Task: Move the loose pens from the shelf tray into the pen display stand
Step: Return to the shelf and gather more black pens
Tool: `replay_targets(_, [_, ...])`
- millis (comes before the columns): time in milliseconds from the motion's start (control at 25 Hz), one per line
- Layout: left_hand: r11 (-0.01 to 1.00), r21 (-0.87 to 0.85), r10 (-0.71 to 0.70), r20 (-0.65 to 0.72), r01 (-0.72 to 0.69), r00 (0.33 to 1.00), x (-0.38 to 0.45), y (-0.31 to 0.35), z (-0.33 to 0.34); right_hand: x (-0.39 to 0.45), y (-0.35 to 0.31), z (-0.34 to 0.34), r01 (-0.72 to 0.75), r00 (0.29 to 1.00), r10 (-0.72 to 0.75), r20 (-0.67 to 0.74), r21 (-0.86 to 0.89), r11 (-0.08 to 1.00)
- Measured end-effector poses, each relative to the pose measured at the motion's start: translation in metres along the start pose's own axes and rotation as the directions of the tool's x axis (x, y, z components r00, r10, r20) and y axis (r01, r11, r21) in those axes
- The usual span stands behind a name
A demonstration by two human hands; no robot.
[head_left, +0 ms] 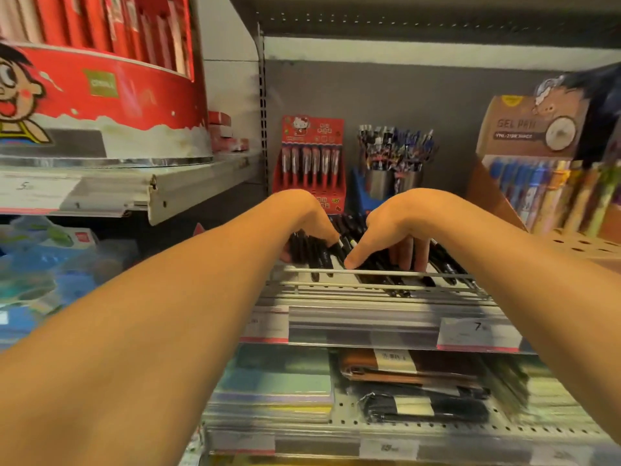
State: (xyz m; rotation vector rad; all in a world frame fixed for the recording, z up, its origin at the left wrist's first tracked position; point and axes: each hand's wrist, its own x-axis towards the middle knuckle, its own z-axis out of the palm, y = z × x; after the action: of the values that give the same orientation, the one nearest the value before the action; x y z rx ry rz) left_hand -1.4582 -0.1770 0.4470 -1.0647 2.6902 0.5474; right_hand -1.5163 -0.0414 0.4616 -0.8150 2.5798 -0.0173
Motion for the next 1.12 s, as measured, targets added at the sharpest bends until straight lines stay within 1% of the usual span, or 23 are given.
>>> replay_targets(120, [0.99, 0.101, 0.107, -0.059, -0.101, 0.992, -0.01, 0.007, 0.006, -0.005, -0.006, 0.005, -0.036, 0.999, 0.035, -0.015, -0.035, 0.999])
replay_targets(200, [0.978, 0.157, 0.143, -0.031, -0.137, 0.989, -0.016, 0.01, 0.01, -0.012, -0.011, 0.009, -0.038, 0.999, 0.035, -0.042, -0.084, 0.996])
replay_targets(280, [0.971, 0.177, 0.167, -0.027, -0.159, 0.986, -0.017, 0.009, 0.013, -0.021, -0.013, 0.013, -0.006, 0.996, -0.012, -0.094, -0.182, 0.983])
replay_targets(320, [0.972, 0.163, 0.181, -0.044, -0.171, 0.983, -0.016, 0.008, 0.013, -0.026, -0.013, 0.014, 0.01, 0.99, -0.044, -0.132, -0.249, 0.969])
replay_targets(400, [0.979, 0.067, 0.198, -0.104, -0.191, 0.975, -0.01, 0.003, 0.014, -0.034, -0.012, 0.016, 0.019, 0.974, -0.096, -0.203, -0.353, 0.936])
replay_targets(480, [0.975, -0.071, 0.197, -0.155, -0.21, 0.968, -0.004, -0.004, 0.014, -0.037, -0.006, 0.015, 0.028, 0.963, -0.127, -0.236, -0.381, 0.924])
replay_targets(560, [0.955, -0.186, 0.199, -0.172, -0.23, 0.965, 0.0, -0.012, 0.012, -0.039, -0.001, 0.014, 0.047, 0.955, -0.139, -0.261, -0.331, 0.942])
replay_targets(640, [0.933, -0.274, 0.201, -0.135, -0.232, 0.97, 0.002, -0.017, 0.011, -0.036, 0.004, 0.014, 0.074, 0.944, -0.152, -0.294, -0.26, 0.963])
replay_targets(720, [0.901, -0.382, 0.195, -0.066, -0.205, 0.979, -0.001, -0.021, 0.009, -0.03, 0.008, 0.015, 0.121, 0.94, -0.155, -0.305, -0.129, 0.984])
replay_targets(800, [0.865, -0.463, 0.2, -0.03, -0.191, 0.979, -0.004, -0.024, 0.007, -0.024, 0.01, 0.017, 0.144, 0.943, -0.134, -0.304, 0.011, 0.99])
replay_targets(880, [0.85, -0.494, 0.204, -0.016, -0.185, 0.979, -0.004, -0.025, 0.007, -0.023, 0.012, 0.016, 0.152, 0.943, -0.116, -0.311, 0.093, 0.984])
replay_targets(1040, [0.83, -0.531, 0.216, 0.021, -0.173, 0.976, -0.005, -0.024, 0.006, -0.03, 0.02, 0.009, 0.214, 0.942, -0.13, -0.31, 0.256, 0.943])
replay_targets(1120, [0.84, -0.509, 0.223, 0.008, -0.188, 0.975, -0.006, -0.022, 0.007, -0.032, 0.026, 0.005, 0.239, 0.942, -0.14, -0.304, 0.318, 0.918])
